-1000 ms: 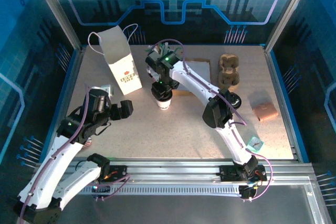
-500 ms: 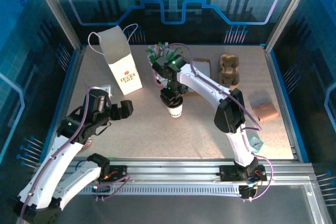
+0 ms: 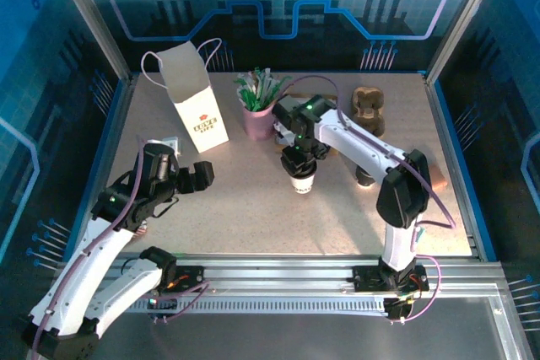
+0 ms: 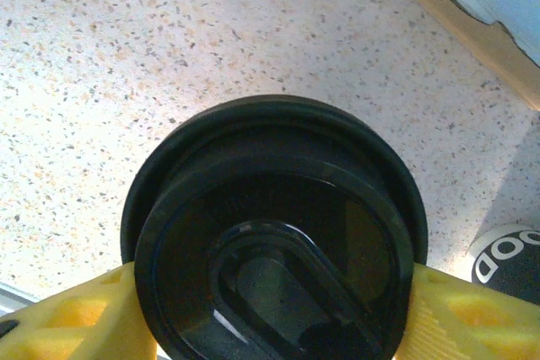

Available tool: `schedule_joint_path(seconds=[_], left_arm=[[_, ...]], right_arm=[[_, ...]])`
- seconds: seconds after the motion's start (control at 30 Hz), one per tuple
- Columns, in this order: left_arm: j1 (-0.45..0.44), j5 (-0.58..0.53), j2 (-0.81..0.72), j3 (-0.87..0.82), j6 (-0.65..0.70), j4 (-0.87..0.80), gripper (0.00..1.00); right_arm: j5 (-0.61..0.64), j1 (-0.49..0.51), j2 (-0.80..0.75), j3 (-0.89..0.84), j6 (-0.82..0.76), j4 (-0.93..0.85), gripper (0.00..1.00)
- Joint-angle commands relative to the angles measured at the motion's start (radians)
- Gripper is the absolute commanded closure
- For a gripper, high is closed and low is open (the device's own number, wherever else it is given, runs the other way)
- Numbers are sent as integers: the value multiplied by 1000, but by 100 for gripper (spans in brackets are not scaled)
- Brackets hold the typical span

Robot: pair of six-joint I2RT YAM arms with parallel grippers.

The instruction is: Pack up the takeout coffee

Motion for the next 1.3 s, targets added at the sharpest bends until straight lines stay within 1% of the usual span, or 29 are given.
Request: schedule_joint_path(seconds=[0.0, 0.23, 0.37, 0.47, 0.57, 0.7, 0.87, 1.27], left_arm=[[12, 19, -5, -11, 27, 8, 1], [12, 23, 1, -11, 28, 10, 1], [12, 24, 2, -11, 27, 10, 1], [12, 24, 4, -11, 27, 10, 1], [12, 27, 9, -11, 27, 10, 1], [12, 38, 15, -12, 21, 11, 1], [10, 52, 20, -13, 12, 8, 1], [4, 91, 27, -1, -4, 1, 1]], right_arm=[[1, -31, -75, -74, 27, 53, 39], [5, -49, -154, -187, 40, 132, 39], [-12, -52, -181, -248, 52, 185, 39], [-52, -49, -204, -298, 51, 227, 38], [-62, -44, -206, -325, 43, 238, 36], [-57, -31, -192, -337, 41, 235, 34], [-48, -24, -213, -333, 38, 231, 30], [-26, 1, -236, -247, 15, 189, 19]])
